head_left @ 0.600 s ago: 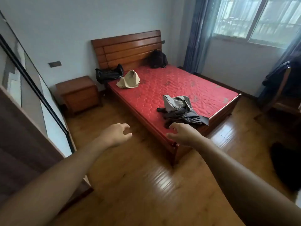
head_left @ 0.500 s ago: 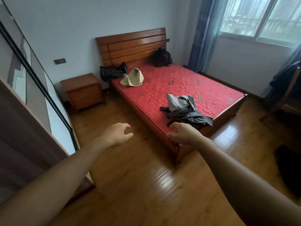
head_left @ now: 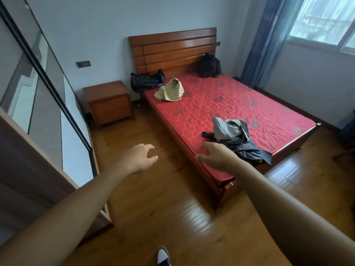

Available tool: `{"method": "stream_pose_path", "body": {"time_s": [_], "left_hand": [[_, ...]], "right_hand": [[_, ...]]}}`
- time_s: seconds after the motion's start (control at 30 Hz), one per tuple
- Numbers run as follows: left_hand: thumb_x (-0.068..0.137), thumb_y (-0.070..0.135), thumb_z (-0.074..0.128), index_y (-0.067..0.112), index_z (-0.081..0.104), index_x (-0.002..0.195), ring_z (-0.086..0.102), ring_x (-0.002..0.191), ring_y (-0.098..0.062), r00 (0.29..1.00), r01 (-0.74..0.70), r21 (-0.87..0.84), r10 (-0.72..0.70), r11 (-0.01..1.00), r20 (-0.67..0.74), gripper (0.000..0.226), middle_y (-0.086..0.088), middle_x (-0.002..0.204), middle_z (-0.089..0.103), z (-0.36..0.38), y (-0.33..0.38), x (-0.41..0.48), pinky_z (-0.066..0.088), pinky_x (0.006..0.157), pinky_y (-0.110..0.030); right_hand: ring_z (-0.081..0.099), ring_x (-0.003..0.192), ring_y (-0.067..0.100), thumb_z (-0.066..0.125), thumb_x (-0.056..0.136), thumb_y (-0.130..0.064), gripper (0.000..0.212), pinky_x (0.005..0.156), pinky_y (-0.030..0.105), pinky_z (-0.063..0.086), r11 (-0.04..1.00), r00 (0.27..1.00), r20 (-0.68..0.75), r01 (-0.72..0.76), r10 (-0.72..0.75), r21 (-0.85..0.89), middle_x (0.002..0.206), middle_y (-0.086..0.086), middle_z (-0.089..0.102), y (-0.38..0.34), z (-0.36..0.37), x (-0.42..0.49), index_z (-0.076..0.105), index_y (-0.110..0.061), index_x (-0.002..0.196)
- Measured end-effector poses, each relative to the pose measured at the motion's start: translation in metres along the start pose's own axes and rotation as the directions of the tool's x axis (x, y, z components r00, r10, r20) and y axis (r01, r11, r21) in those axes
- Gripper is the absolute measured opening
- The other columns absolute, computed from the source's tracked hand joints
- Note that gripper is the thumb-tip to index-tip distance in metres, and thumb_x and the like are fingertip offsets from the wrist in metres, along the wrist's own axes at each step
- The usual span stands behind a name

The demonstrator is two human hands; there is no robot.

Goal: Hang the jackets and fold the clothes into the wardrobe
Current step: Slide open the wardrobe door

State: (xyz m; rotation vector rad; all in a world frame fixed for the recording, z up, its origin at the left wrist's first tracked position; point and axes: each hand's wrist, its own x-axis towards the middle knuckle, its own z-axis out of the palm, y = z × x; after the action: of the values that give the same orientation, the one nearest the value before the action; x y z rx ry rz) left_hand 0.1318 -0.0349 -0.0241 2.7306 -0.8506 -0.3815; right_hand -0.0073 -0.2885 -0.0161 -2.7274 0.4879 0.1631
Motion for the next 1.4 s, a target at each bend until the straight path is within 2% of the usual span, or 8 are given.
{"method": "stream_pose_path", "body": {"time_s": [0.17, 0.5, 0.7, 0.77, 0.97, 1.17, 1.3, 1.4], "left_hand": [[0.097, 0.055, 0.053, 0.031, 0.047, 0.146, 0.056, 0.128, -0.022, 1.000, 0.023, -0.012, -0.022, 1.000, 0.010, 0.055, 0.001, 0.146, 0.053, -0.021, -0.025, 0.062, 0.053, 0.099, -0.041], [0.097, 0.056, 0.051, 0.033, 0.047, 0.146, 0.056, 0.126, -0.020, 0.991, 0.133, -0.038, -0.133, 0.990, 0.002, 0.054, 0.002, 0.146, 0.052, -0.053, -0.078, 0.152, 0.052, 0.095, -0.035], [0.098, 0.055, 0.053, 0.031, 0.047, 0.146, 0.055, 0.130, -0.022, 0.962, 0.264, -0.077, -0.268, 0.961, -0.048, 0.054, 0.001, 0.150, 0.050, -0.060, -0.098, 0.210, 0.050, 0.099, -0.035], [0.099, 0.054, 0.053, 0.031, 0.046, 0.147, 0.054, 0.132, -0.022, 0.950, 0.301, -0.090, -0.307, 0.949, -0.055, 0.054, 0.001, 0.151, 0.049, -0.063, -0.101, 0.228, 0.049, 0.101, -0.036], [0.099, 0.051, 0.054, 0.027, 0.046, 0.148, 0.057, 0.129, -0.022, 0.876, 0.459, -0.140, -0.473, 0.877, -0.093, 0.055, -0.001, 0.150, 0.051, -0.082, -0.101, 0.292, 0.050, 0.101, -0.035], [0.099, 0.050, 0.054, 0.025, 0.045, 0.150, 0.055, 0.132, -0.023, 0.765, 0.601, -0.218, -0.633, 0.769, -0.123, 0.057, -0.001, 0.151, 0.051, -0.098, -0.109, 0.326, 0.048, 0.104, -0.038], [0.101, 0.046, 0.054, 0.023, 0.050, 0.145, 0.060, 0.121, -0.023, 0.705, 0.656, -0.254, -0.697, 0.711, -0.129, 0.050, -0.003, 0.142, 0.058, -0.112, -0.132, 0.342, 0.048, 0.097, -0.034], [0.099, 0.050, 0.053, 0.027, 0.046, 0.148, 0.056, 0.128, -0.022, 0.650, 0.698, -0.288, -0.749, 0.656, -0.130, 0.054, 0.000, 0.148, 0.052, -0.117, -0.165, 0.356, 0.047, 0.103, -0.037]], "right_hand": [[0.061, 0.119, 0.025, 0.059, 0.093, -0.054, 0.054, 0.098, 0.041, 0.051, 1.000, 1.000, 0.025, 0.017, -0.017, 0.019, 0.131, 0.005, 0.064, -0.019, -0.014, 0.081, 0.057, -0.024, 0.138], [0.059, 0.121, 0.023, 0.060, 0.095, -0.055, 0.053, 0.095, 0.038, 0.052, 0.992, 0.985, 0.131, 0.107, -0.114, 0.065, 0.138, 0.001, 0.059, -0.049, -0.028, 0.223, 0.053, -0.030, 0.141], [0.062, 0.104, 0.016, 0.061, 0.097, -0.049, 0.054, 0.094, 0.036, 0.054, 0.971, 0.954, 0.187, 0.218, -0.234, 0.103, 0.134, 0.002, 0.061, -0.063, -0.035, 0.315, 0.052, -0.024, 0.143], [0.062, 0.111, 0.018, 0.061, 0.097, -0.049, 0.055, 0.096, 0.037, 0.053, 0.959, 0.939, 0.200, 0.262, -0.279, 0.109, 0.138, 0.002, 0.059, -0.066, -0.040, 0.346, 0.051, -0.023, 0.145], [0.059, 0.120, 0.020, 0.061, 0.095, -0.051, 0.055, 0.096, 0.038, 0.053, 0.907, 0.865, 0.273, 0.409, -0.421, 0.102, 0.140, 0.002, 0.057, -0.076, -0.067, 0.459, 0.051, -0.027, 0.144], [0.057, 0.124, 0.022, 0.060, 0.094, -0.055, 0.058, 0.099, 0.043, 0.053, 0.846, 0.780, 0.349, 0.526, -0.519, 0.083, 0.143, 0.002, 0.056, -0.102, -0.074, 0.542, 0.049, -0.029, 0.146], [0.059, 0.120, 0.020, 0.060, 0.095, -0.054, 0.057, 0.097, 0.040, 0.054, 0.808, 0.732, 0.376, 0.583, -0.568, 0.086, 0.141, 0.001, 0.057, -0.137, -0.066, 0.590, 0.049, -0.030, 0.146], [0.057, 0.124, 0.021, 0.060, 0.096, -0.053, 0.057, 0.100, 0.041, 0.053, 0.767, 0.684, 0.401, 0.636, -0.609, 0.080, 0.144, 0.002, 0.056, -0.175, -0.056, 0.625, 0.048, -0.029, 0.146]]}}
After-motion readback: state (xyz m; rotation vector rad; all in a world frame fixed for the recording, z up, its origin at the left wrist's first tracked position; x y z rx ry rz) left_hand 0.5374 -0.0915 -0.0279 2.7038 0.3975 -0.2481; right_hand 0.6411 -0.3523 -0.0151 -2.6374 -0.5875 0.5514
